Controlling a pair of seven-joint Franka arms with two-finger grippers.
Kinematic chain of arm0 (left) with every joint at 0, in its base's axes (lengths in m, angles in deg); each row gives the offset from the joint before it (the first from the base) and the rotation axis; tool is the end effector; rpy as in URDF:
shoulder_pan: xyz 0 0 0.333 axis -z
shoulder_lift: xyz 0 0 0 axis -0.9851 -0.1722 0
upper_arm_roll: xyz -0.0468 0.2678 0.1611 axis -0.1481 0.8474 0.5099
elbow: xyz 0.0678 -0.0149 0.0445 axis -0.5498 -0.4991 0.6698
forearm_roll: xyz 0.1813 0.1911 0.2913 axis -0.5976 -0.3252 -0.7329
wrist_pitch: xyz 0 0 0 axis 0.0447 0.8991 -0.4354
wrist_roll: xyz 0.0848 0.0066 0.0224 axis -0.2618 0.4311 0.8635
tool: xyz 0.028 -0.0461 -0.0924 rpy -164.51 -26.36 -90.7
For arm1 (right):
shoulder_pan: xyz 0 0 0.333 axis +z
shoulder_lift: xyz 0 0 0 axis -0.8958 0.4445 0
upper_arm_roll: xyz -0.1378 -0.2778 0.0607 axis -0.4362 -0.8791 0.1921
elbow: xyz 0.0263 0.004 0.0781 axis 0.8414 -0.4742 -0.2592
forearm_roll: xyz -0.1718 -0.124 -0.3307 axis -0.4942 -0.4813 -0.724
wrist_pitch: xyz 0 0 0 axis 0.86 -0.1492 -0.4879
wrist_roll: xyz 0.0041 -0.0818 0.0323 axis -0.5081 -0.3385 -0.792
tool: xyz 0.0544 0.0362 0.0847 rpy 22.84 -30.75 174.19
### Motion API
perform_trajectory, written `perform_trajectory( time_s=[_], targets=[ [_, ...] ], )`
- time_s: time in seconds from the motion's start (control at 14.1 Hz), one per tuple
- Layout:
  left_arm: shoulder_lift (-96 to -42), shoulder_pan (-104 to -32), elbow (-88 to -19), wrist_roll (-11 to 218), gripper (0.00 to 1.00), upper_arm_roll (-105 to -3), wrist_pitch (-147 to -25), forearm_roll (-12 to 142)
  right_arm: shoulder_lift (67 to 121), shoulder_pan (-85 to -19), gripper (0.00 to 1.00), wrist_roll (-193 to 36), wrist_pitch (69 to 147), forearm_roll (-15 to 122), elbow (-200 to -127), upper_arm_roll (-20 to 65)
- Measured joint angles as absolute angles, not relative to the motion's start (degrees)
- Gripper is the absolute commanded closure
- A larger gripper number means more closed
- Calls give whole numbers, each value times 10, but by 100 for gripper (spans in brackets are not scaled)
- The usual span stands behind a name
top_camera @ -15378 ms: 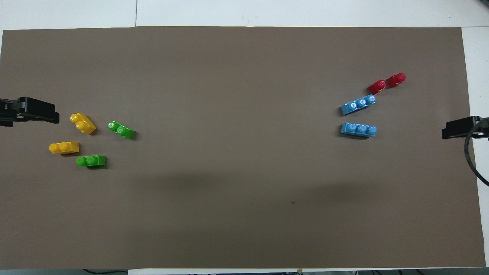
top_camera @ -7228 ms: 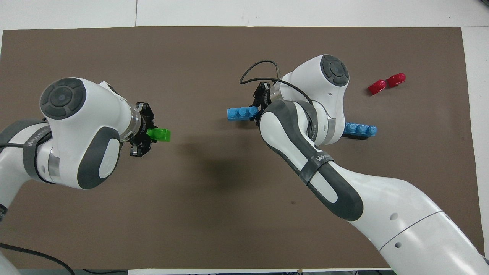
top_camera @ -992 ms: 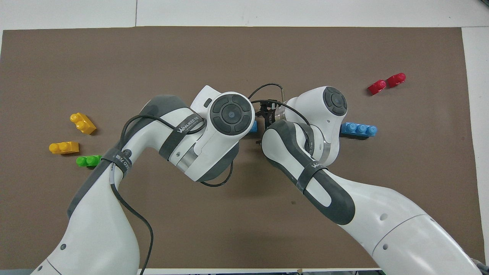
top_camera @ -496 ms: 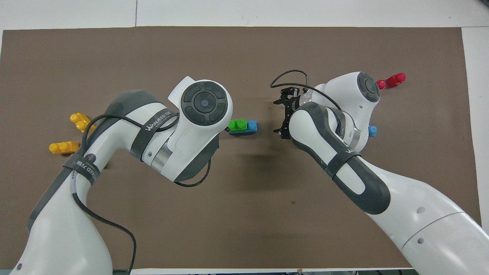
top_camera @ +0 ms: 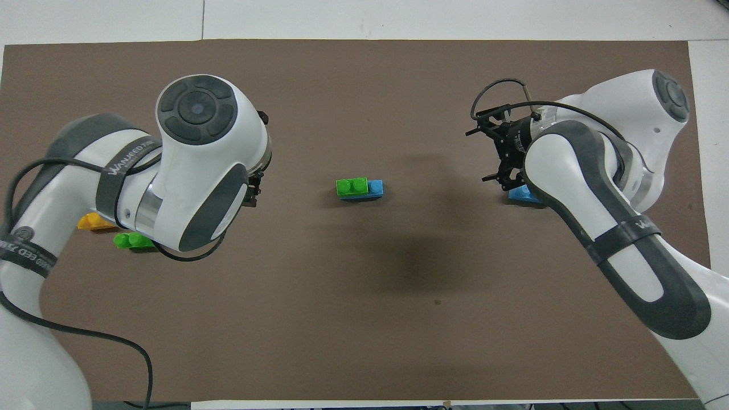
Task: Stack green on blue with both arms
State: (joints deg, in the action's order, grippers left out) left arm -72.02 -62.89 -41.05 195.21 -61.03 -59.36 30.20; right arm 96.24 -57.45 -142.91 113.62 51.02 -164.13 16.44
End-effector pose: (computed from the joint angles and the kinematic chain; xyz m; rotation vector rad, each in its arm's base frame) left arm 0.5697 -0.2697 0.4700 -2.4407 -1.9396 -0.1989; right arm 0.6290 0.0997 0.3798 -2.3326 1.4755 0.2856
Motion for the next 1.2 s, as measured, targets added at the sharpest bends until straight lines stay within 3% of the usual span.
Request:
perform_trajectory(
  time_s=[0.57, 1.2],
  targets=[
    [-681, -750, -412, 1569, 0, -608, -548, 333, 900, -649, 0, -1065, 1013, 333, -1640, 164],
    [-594, -837, -412, 1066, 0, -606, -415, 382, 756, -677, 0, -938, 853, 281, -1621, 169]
  ],
)
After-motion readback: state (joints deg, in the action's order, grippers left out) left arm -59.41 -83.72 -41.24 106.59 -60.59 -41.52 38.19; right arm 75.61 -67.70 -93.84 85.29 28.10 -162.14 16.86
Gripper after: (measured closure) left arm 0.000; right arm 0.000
